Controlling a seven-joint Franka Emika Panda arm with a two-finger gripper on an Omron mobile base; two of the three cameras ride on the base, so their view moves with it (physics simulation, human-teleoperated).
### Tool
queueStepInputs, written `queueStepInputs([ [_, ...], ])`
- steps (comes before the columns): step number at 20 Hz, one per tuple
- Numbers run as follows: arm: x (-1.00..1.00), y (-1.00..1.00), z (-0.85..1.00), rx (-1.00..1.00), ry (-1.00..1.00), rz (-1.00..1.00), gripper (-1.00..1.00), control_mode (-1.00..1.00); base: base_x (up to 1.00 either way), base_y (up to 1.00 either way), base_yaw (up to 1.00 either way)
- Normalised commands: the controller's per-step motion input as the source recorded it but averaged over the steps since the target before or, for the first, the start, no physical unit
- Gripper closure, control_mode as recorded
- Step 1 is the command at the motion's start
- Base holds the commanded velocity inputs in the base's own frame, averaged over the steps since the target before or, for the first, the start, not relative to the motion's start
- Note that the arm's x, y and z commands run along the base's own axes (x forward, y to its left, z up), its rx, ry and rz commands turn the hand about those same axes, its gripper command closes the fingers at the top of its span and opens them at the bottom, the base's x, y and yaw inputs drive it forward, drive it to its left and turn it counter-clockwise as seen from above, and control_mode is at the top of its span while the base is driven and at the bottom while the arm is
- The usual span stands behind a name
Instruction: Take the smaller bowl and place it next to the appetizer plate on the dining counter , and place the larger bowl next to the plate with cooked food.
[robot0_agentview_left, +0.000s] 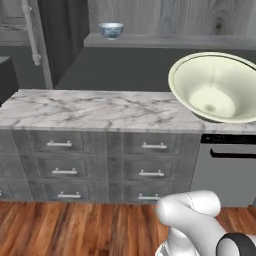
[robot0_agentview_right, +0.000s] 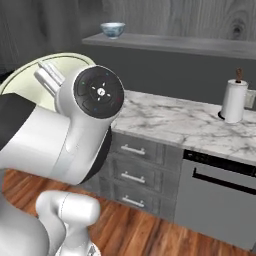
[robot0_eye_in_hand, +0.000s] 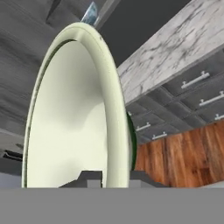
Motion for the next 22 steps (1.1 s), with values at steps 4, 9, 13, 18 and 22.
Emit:
queueStepInputs([
  [4,0.00,0.00,0.00,0.00,0.00,0.00,1.00,1.00,0.02,0.00,0.41],
  [9,0.00,0.00,0.00,0.00,0.00,0.00,1.00,1.00,0.29,0.19,0.49],
  [13,0.00,0.00,0.00,0.00,0.00,0.00,1.00,1.00,0.39,0.33,0.57],
  [18,0.00,0.00,0.00,0.00,0.00,0.00,1.00,1.00,0.45,0.28,0.57],
  [22,0.00,0.00,0.00,0.00,0.00,0.00,1.00,1.00,0.32,0.12,0.62],
])
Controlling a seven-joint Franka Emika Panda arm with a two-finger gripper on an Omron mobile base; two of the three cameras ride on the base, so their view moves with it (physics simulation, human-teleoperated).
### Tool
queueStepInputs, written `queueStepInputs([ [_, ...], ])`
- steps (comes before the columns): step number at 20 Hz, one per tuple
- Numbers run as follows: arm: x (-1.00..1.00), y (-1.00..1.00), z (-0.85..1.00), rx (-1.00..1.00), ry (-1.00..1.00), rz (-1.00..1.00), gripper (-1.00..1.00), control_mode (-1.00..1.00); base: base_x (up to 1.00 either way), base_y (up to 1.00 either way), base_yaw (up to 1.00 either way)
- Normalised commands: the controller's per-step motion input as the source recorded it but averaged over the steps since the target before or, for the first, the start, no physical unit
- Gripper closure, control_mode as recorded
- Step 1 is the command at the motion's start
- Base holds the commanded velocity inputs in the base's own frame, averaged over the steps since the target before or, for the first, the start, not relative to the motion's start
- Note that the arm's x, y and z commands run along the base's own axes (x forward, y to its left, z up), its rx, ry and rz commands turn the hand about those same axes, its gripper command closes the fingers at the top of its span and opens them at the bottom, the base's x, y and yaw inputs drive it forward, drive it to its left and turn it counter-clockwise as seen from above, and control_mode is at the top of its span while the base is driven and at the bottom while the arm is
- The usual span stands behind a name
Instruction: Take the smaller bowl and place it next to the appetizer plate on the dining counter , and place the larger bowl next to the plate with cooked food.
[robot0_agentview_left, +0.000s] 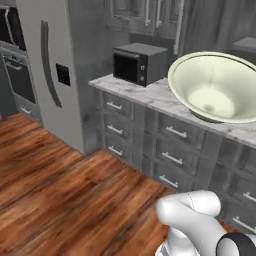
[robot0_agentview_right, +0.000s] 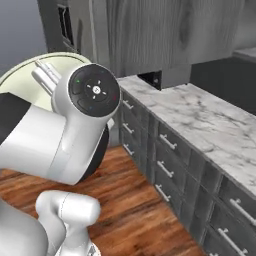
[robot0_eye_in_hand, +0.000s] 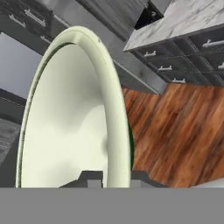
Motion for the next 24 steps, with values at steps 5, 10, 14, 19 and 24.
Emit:
queueStepInputs([
  [5,0.00,0.00,0.00,0.00,0.00,0.00,1.00,1.00,0.14,0.13,0.64],
  [10,0.00,0.00,0.00,0.00,0.00,0.00,1.00,1.00,0.00,0.18,0.62],
  [14,0.00,0.00,0.00,0.00,0.00,0.00,1.00,1.00,0.00,0.09,0.61],
  [19,0.00,0.00,0.00,0.00,0.00,0.00,1.00,1.00,0.00,0.04,0.61],
  [24,0.00,0.00,0.00,0.00,0.00,0.00,1.00,1.00,0.00,0.13,0.59],
])
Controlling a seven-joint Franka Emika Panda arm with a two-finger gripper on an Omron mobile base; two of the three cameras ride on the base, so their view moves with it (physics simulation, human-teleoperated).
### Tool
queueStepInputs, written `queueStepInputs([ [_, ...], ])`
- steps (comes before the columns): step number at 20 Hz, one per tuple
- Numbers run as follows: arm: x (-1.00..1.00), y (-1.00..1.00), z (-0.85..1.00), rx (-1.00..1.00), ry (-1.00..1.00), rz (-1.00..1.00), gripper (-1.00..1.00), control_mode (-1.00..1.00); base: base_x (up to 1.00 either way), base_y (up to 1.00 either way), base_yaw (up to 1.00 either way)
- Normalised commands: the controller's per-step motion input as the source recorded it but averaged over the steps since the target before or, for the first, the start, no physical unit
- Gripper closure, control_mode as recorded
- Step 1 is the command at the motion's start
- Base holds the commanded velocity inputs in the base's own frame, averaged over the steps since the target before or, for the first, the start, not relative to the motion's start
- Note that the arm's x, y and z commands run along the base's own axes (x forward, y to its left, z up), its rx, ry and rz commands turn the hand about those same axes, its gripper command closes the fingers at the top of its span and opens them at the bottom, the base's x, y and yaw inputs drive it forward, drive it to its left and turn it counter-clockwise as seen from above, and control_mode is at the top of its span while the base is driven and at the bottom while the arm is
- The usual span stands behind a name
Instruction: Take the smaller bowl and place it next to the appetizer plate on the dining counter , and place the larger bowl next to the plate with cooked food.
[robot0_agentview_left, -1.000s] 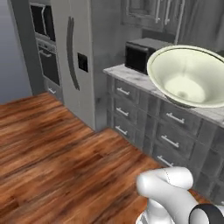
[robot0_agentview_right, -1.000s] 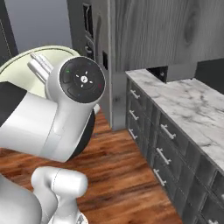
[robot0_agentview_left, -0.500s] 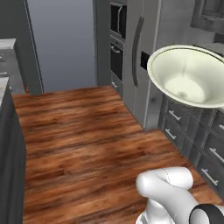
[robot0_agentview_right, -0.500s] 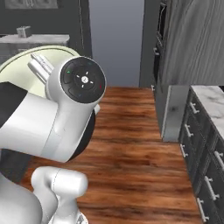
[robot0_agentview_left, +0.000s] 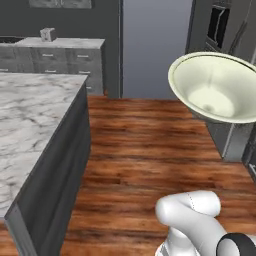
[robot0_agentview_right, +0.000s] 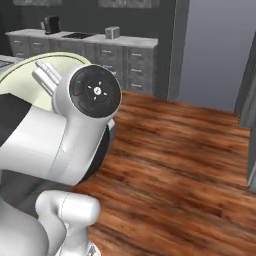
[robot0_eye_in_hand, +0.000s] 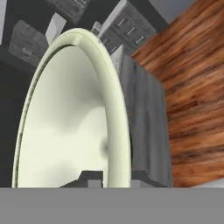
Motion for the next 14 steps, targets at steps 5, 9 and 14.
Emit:
queueStepInputs([
  [5,0.00,0.00,0.00,0.00,0.00,0.00,1.00,1.00,0.17,0.07,0.48],
  [9,0.00,0.00,0.00,0.00,0.00,0.00,1.00,1.00,0.51,0.00,0.41],
  [14,0.00,0.00,0.00,0.00,0.00,0.00,1.00,1.00,0.78,0.00,0.37],
])
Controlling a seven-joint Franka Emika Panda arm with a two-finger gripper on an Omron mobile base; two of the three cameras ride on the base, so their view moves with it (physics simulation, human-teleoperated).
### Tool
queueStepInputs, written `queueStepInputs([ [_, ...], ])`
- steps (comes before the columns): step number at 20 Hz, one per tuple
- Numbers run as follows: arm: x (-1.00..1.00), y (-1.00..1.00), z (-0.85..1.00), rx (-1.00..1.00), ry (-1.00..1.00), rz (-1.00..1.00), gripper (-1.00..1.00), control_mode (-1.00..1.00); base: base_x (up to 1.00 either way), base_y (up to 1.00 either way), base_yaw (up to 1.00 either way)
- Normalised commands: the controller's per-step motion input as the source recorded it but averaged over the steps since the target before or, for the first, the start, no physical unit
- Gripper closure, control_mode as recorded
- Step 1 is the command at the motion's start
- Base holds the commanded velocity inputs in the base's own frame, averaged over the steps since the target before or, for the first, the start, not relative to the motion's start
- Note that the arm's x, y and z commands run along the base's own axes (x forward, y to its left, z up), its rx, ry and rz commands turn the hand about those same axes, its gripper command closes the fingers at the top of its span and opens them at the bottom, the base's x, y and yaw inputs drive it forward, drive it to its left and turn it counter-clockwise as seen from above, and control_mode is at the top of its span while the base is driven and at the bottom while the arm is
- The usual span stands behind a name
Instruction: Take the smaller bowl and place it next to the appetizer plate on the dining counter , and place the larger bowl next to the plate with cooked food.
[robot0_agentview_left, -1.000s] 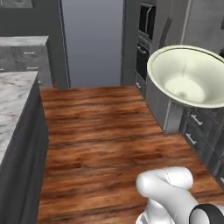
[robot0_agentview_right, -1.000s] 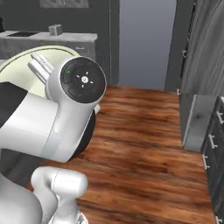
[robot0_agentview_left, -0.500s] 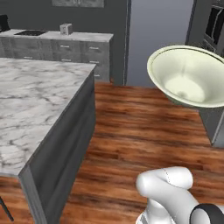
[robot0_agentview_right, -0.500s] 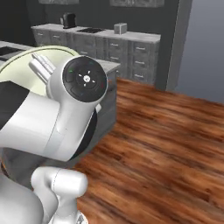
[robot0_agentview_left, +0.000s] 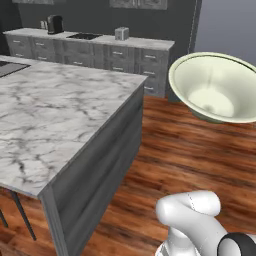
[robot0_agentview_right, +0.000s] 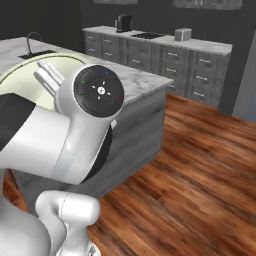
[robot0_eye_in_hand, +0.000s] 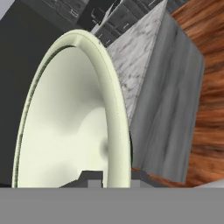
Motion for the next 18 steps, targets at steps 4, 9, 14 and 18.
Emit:
queueStepInputs([
  [4,0.00,0.00,0.00,0.00,0.00,0.00,1.00,1.00,0.81,0.02,0.34],
  [9,0.00,0.00,0.00,0.00,0.00,0.00,1.00,1.00,0.35,0.33,0.39],
  [14,0.00,0.00,0.00,0.00,0.00,0.00,1.00,1.00,0.08,0.90,0.26],
  [18,0.00,0.00,0.00,0.00,0.00,0.00,1.00,1.00,0.06,1.00,0.15],
])
